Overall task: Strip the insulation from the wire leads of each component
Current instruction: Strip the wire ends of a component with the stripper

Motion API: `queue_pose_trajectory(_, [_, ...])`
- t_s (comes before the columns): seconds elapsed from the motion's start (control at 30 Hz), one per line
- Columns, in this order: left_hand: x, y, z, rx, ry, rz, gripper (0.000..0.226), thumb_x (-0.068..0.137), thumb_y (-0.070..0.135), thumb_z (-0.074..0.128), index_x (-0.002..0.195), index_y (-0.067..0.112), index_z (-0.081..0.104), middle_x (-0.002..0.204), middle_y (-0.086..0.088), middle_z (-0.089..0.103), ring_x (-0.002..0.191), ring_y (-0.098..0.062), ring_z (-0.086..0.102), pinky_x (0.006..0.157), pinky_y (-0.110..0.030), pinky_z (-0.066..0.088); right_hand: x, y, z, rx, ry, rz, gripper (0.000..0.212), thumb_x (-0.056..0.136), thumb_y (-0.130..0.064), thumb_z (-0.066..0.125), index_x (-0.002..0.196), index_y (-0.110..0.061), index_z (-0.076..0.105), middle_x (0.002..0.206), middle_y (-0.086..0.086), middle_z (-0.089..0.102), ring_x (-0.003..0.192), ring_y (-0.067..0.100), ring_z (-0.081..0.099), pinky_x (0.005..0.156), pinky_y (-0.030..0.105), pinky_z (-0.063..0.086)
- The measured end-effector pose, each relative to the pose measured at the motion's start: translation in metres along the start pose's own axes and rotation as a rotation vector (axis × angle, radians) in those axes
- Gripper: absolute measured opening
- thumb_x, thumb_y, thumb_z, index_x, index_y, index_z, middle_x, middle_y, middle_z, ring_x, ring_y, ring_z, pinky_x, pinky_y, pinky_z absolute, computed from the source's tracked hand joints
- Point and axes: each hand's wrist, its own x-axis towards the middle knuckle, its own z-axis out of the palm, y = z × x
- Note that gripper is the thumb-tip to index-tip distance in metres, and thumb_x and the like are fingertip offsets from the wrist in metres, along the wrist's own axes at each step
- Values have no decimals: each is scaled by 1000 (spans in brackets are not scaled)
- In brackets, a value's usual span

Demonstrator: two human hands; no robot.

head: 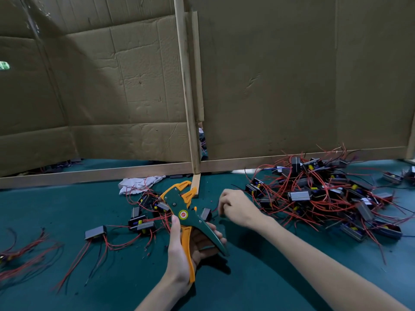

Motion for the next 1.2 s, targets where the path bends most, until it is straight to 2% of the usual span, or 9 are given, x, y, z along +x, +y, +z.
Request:
queue_pose_trajectory(0.2, [0, -1, 0, 43, 14, 27, 83, 77, 71, 29, 77, 1, 74, 84, -28, 67, 80, -42, 68, 76, -48, 57, 1, -11, 26, -44, -238, 57, 51, 89, -15, 45, 133, -39, 48, 117, 12, 57, 114, 30, 50, 98, 44, 37])
queue_pose_trajectory(0.3, [-2, 1, 0, 32, 29, 18, 83, 76, 71, 31, 77, 0, 74, 84, -29, 67, 80, -43, 68, 69, -44, 58, 6, -20, 37, -213, -272, 53, 30, 95, -27, 50, 124, -32, 56, 122, 10, 44, 116, 29, 42, 98, 42, 32])
queue_pose_trajectory(0.37, [-2, 1, -1, 37, 22, 17, 84, 77, 71, 30, 78, -1, 74, 85, -29, 67, 81, -43, 68, 67, -42, 58, 2, -19, 30, -117, -215, 13, 22, 89, -11, 55, 107, -20, 63, 113, 9, 42, 101, 27, 50, 88, 36, 44])
queue_pose_trajectory(0.5, [0, 0, 0, 16, 0, -3, 85, 75, 70, 32, 78, -5, 72, 84, -31, 65, 78, -44, 67, 66, -44, 57, -9, -6, -10, -103, -121, -99, 40, 76, 13, 45, 96, -9, 73, 114, 9, 49, 104, 25, 51, 86, 25, 42])
queue_pose_trajectory(0.7, [1, -1, -1, 17, -9, -15, 86, 76, 71, 32, 77, -5, 72, 84, -31, 65, 78, -43, 67, 67, -44, 57, -38, 4, -48, -199, -130, -139, 31, 71, 7, 42, 69, -3, 71, 99, 5, 58, 91, 23, 56, 77, 25, 40])
queue_pose_trajectory(0.87, [1, -2, -1, 45, 1, -13, 85, 75, 70, 33, 77, -5, 72, 85, -31, 65, 79, -43, 67, 70, -46, 57, -63, 9, -9, -386, -201, -221, 30, 83, -2, 40, 106, -10, 58, 109, 11, 54, 104, 30, 49, 87, 39, 42])
queue_pose_trajectory(0.97, [2, -2, -3, 46, 8, -4, 85, 77, 69, 32, 79, -5, 71, 86, -32, 65, 79, -44, 67, 71, -47, 57, -67, 14, -2, -96, -140, -183, 50, 85, 4, 36, 129, -18, 46, 119, 6, 54, 109, 21, 49, 94, 31, 41])
queue_pose_trajectory(1.1, [1, -2, -2, 66, 8, -7, 84, 78, 70, 31, 78, -4, 72, 85, -32, 65, 80, -44, 67, 71, -47, 57, -66, 18, -1, 294, 53, -24, 32, 95, -1, 44, 124, -15, 52, 118, -3, 44, 102, 7, 53, 90, 10, 38])
queue_pose_trajectory(1.2, [1, -1, -2, 76, 13, -16, 86, 77, 70, 32, 79, -5, 72, 87, -33, 65, 81, -46, 67, 71, -48, 58, -63, 24, 1, 292, 30, 103, 19, 95, -19, 58, 113, -14, 63, 109, -2, 48, 95, 6, 53, 83, 6, 35])
